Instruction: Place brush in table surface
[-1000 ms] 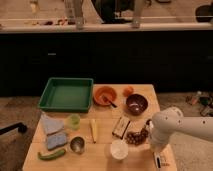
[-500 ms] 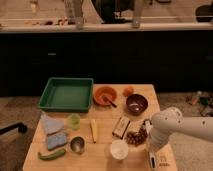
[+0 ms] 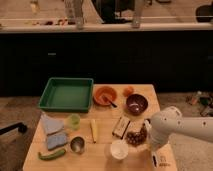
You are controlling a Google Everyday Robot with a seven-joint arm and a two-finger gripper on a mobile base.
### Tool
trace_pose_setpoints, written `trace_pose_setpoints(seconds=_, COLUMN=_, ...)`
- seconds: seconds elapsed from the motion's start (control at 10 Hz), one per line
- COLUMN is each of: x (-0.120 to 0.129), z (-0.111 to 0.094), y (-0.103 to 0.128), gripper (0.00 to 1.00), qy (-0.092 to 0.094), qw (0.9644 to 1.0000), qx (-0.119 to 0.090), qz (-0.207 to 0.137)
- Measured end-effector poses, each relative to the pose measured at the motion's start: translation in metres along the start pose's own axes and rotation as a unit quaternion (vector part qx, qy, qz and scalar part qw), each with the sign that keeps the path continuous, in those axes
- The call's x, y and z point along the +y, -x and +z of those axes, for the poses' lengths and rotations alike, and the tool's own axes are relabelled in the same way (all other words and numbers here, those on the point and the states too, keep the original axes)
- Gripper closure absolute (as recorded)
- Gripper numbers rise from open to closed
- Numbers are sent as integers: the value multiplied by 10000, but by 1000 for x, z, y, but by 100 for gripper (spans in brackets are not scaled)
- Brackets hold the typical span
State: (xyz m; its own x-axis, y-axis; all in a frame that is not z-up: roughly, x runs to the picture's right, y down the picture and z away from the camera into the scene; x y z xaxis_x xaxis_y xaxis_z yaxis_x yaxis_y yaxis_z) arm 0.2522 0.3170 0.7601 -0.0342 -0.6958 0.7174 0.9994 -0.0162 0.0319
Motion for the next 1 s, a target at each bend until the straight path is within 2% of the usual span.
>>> trace_pose_setpoints(seconds=0.5, x=7, z=-17, y=1, gripper=100, qy=51, qw=9997, qx=244, qz=65)
trace_pose_setpoints(seconds=1.0, x=5, z=-53, y=4, gripper=100, qy=103, qw=9976, qx=688, qz=39)
